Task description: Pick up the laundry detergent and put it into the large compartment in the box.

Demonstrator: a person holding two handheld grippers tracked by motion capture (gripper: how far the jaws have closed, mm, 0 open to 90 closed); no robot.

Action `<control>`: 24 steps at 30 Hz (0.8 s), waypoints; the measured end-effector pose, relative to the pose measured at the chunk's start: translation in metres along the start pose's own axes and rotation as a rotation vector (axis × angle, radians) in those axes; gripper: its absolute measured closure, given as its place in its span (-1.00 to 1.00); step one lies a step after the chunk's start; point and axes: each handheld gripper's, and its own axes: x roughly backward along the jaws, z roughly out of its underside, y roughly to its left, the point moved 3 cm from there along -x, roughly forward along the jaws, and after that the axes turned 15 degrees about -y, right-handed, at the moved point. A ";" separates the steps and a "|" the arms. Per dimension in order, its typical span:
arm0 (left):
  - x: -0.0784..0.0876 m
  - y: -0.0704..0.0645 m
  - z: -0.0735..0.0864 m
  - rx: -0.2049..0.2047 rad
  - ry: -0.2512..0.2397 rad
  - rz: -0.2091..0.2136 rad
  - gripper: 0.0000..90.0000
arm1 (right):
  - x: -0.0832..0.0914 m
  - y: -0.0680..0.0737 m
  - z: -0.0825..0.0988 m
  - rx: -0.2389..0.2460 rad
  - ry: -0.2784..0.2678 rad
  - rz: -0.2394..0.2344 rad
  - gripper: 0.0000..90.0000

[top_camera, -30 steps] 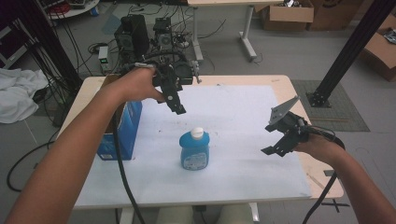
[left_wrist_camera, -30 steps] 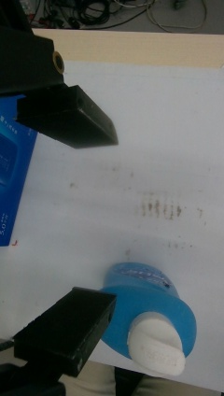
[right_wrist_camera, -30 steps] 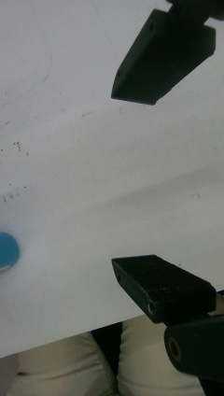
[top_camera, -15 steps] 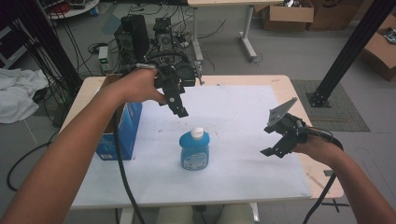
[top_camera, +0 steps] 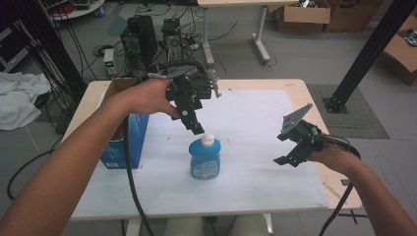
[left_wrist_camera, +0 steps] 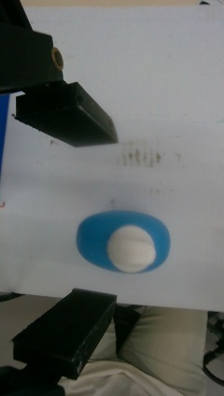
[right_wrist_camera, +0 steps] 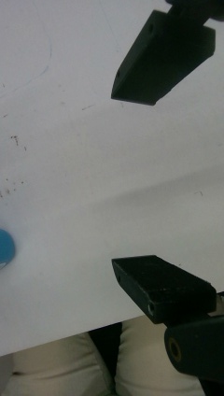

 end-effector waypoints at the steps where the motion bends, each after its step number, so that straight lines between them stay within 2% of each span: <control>1: -0.002 -0.001 0.000 0.001 0.001 0.002 -0.56 | 0.000 0.000 0.000 -0.001 0.000 0.002 -0.64; 11: -0.019 -0.009 0.003 -0.012 0.016 0.030 -0.56 | 0.000 0.000 0.002 0.000 -0.004 0.001 -0.64; 12: -0.021 -0.009 0.003 -0.025 0.018 0.031 -0.56 | -0.001 0.000 0.002 -0.002 -0.002 0.002 -0.64; 22: -0.035 -0.014 0.006 -0.014 0.022 0.032 -0.56 | -0.002 -0.001 0.005 -0.003 -0.004 0.002 -0.64; 24: -0.038 -0.013 0.007 -0.035 0.026 0.029 -0.56 | -0.002 -0.001 0.005 -0.004 -0.004 0.002 -0.64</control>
